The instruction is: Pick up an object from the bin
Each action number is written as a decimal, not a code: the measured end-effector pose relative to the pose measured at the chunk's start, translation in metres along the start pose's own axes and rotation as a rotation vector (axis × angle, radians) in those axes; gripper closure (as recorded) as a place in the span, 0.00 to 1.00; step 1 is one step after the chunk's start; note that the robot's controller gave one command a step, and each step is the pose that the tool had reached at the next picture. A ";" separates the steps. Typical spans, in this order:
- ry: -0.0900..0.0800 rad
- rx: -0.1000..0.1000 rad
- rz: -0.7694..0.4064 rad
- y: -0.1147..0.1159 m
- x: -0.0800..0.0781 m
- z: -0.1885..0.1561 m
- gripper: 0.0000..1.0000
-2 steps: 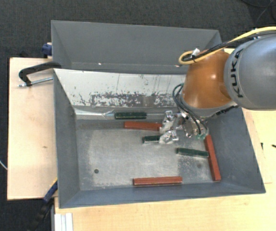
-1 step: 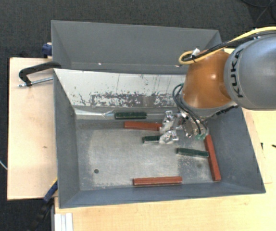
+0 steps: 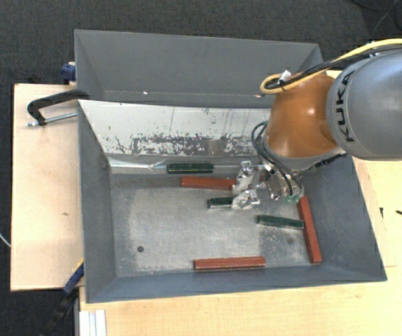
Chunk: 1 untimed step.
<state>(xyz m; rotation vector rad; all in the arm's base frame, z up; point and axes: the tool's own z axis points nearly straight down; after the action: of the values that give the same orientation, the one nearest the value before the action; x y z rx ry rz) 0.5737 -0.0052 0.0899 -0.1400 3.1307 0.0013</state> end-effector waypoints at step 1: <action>0.006 -0.001 0.029 -0.008 0.020 -0.011 1.00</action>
Offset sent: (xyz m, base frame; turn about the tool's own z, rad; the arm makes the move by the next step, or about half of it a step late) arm -0.0136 0.0039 0.1157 0.0277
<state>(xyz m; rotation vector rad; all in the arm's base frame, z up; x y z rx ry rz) 0.5545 -0.0148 0.1002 -0.0942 3.1386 0.0025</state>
